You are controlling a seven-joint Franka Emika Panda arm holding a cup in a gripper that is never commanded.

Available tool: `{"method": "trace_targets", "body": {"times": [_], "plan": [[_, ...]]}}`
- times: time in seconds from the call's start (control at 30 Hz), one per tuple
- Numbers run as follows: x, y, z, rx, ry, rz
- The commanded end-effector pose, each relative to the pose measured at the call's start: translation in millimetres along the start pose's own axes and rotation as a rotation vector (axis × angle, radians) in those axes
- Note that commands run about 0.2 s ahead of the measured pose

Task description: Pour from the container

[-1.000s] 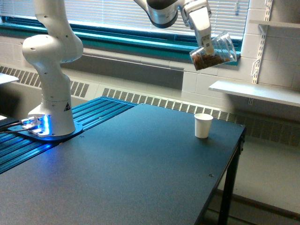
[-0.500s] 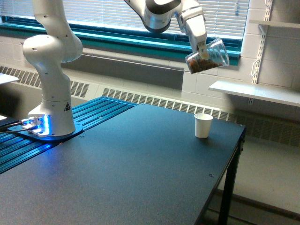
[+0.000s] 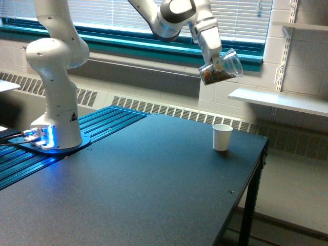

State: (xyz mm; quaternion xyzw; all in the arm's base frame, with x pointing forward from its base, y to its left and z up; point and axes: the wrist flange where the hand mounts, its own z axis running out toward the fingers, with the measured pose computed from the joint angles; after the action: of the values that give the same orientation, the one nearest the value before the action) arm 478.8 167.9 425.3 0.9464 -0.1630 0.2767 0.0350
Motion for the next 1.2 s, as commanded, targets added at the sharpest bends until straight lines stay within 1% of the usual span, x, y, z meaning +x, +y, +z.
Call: {"method": "trace_targets", "body": {"times": [0.03, 0.53, 0.63, 0.87, 1.2], "plan": [[-18.3, -14.5, -1.8, 0.020, -0.007, 0.015], [-66.7, -32.2, 18.1, 0.008, -0.081, -0.057], [-72.6, -34.0, 22.6, 0.003, -0.091, -0.068], [-83.2, -41.0, 30.6, 0.013, -0.116, -0.084], [-99.2, -48.8, 46.1, 0.016, -0.164, -0.112]]}}
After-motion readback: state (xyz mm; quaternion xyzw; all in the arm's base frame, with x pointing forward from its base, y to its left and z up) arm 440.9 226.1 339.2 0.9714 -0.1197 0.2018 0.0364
